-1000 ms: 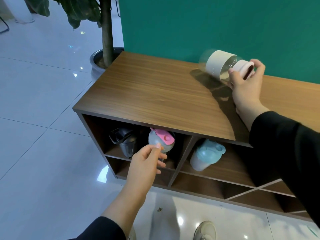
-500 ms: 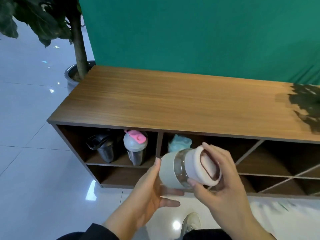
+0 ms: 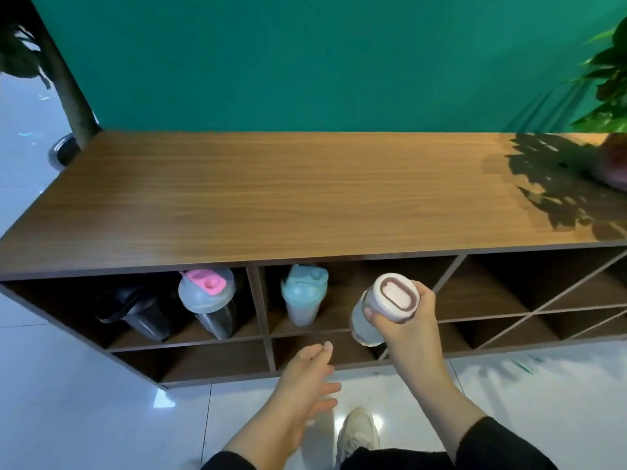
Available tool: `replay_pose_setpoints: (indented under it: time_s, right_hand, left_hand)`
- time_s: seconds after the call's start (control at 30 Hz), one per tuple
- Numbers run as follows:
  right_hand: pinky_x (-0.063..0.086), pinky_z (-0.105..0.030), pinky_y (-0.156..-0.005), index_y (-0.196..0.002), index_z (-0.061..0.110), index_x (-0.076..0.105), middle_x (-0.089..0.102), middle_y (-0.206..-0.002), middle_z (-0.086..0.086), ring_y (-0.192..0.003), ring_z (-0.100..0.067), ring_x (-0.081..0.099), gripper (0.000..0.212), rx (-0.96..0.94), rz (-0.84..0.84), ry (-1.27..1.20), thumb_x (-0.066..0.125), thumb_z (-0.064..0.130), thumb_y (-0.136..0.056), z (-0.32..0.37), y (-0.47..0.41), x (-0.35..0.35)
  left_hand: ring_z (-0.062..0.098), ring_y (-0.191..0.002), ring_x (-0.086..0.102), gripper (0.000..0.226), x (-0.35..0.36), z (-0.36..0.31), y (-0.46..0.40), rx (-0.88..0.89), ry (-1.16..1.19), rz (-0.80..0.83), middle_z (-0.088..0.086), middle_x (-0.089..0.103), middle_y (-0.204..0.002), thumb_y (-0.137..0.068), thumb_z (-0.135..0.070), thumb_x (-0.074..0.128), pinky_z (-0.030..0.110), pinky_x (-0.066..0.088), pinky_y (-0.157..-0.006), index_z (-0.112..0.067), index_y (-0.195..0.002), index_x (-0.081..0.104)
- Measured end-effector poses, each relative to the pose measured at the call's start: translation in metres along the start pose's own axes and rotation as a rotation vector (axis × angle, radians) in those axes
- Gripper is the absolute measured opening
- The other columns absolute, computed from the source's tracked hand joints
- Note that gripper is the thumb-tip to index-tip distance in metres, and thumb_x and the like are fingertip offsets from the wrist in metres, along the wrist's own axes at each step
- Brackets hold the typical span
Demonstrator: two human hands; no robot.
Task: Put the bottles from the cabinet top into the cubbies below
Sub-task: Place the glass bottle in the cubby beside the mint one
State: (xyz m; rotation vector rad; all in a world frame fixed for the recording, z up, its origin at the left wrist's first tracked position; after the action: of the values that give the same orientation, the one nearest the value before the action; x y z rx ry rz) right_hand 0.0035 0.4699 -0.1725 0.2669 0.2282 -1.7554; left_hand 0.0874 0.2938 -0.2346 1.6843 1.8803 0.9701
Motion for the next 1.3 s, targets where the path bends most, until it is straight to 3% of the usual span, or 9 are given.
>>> replay_pose_setpoints:
  time_s: [0.13,0.27,0.47,0.67,0.77,0.9,1.07,1.2,1.3]
  right_hand:
    - [0.048,-0.028,-0.089,-0.133,0.027,0.039,0.058,-0.108,0.014,-0.104,-0.010,0.060,0.075,0.029,0.011,0.077,0.087,0.018,-0.076,-0.025,-0.045,0.011]
    - [0.046,-0.027,-0.086,-0.135,0.024,0.040,0.056,-0.102,0.016,-0.103,-0.015,0.059,0.072,0.034,0.002,0.104,0.084,0.012,-0.078,-0.043,-0.072,0.022]
    - [0.042,-0.028,-0.090,-0.141,0.017,0.039,0.057,-0.113,0.002,-0.105,-0.015,0.054,0.074,0.087,0.007,0.091,0.082,0.012,-0.081,-0.064,-0.092,0.035]
    - [0.045,-0.015,-0.071,-0.134,0.016,0.040,0.048,-0.121,-0.001,-0.113,-0.025,0.048,0.065,0.217,0.000,0.069,0.080,0.011,-0.083,-0.076,-0.109,0.040]
    - [0.041,-0.033,-0.091,-0.138,0.020,0.038,0.050,-0.119,0.003,-0.121,-0.027,0.052,0.075,0.176,0.016,0.131,0.084,0.021,-0.080,-0.078,-0.110,0.039]
    - [0.042,-0.035,-0.098,-0.141,0.019,0.038,0.053,-0.123,0.004,-0.124,-0.025,0.052,0.081,0.189,0.037,0.119,0.087,0.024,-0.076,-0.081,-0.110,0.038]
    - [0.038,-0.044,-0.116,-0.155,0.026,0.025,0.045,-0.151,-0.003,-0.139,-0.019,0.045,0.122,0.202,0.075,-0.003,0.090,0.039,-0.054,-0.095,-0.094,0.037]
    - [0.029,-0.042,-0.121,-0.159,0.027,0.014,0.035,-0.160,-0.002,-0.147,-0.020,0.034,0.100,0.236,0.175,-0.037,0.074,0.048,-0.082,-0.097,-0.083,0.035]
    - [0.028,-0.030,-0.111,-0.160,0.030,0.013,0.034,-0.161,-0.001,-0.147,-0.024,0.033,0.073,0.294,0.183,-0.053,0.046,0.052,-0.100,-0.102,-0.083,0.033]
  left_hand:
    - [0.024,-0.101,0.073,0.009,-0.005,-0.002,-0.008,0.004,-0.085,-0.020,0.003,0.071,-0.113,-0.101,-0.042,0.054,0.046,0.058,-0.096,-0.033,-0.100,0.056]
    - [0.020,-0.099,0.073,0.010,-0.016,-0.008,-0.012,-0.026,-0.112,-0.051,0.001,0.071,-0.113,-0.101,-0.041,0.054,0.039,0.059,-0.092,-0.035,-0.094,0.057]
    - [0.019,-0.099,0.074,0.010,-0.022,-0.012,-0.027,-0.006,-0.147,-0.073,-0.001,0.073,-0.112,-0.100,-0.042,0.055,0.041,0.059,-0.095,-0.034,-0.103,0.060]
    - [0.017,-0.100,0.074,0.007,-0.012,-0.024,-0.036,0.057,-0.159,-0.063,-0.001,0.073,-0.116,-0.101,-0.040,0.054,0.040,0.059,-0.096,-0.038,-0.103,0.061]
    - [0.017,-0.102,0.074,0.009,-0.002,-0.031,-0.041,0.080,-0.177,-0.058,-0.001,0.071,-0.119,-0.102,-0.038,0.053,0.038,0.060,-0.094,-0.036,-0.109,0.059]
    - [0.015,-0.102,0.074,0.016,0.010,-0.034,-0.051,0.120,-0.185,-0.051,-0.002,0.071,-0.119,-0.101,-0.038,0.054,0.036,0.061,-0.091,-0.035,-0.116,0.059]
    - [0.015,-0.112,0.066,0.042,0.031,-0.038,-0.070,0.152,-0.190,-0.040,0.001,0.064,-0.132,-0.101,-0.028,0.055,0.039,0.058,-0.095,-0.025,-0.143,0.051]
    - [0.018,-0.138,0.048,0.061,0.055,-0.044,-0.089,0.197,-0.274,-0.028,0.000,0.047,-0.155,-0.098,-0.015,0.049,0.047,0.041,-0.115,-0.024,-0.157,0.035]
    - [0.018,-0.145,0.039,0.068,0.072,-0.048,-0.099,0.238,-0.322,-0.018,-0.002,0.037,-0.162,-0.099,-0.009,0.045,0.035,0.031,-0.118,-0.026,-0.161,0.024]
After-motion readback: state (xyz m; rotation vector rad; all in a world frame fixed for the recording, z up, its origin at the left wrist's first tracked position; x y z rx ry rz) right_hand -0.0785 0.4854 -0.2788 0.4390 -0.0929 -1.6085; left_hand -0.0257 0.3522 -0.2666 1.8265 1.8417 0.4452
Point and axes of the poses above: each hand's wrist, its own y-axis away from the middle knuckle, its own x-axis out of the palm, z = x × y, the point moved 8 cm from there along -y, towards the middle knuckle
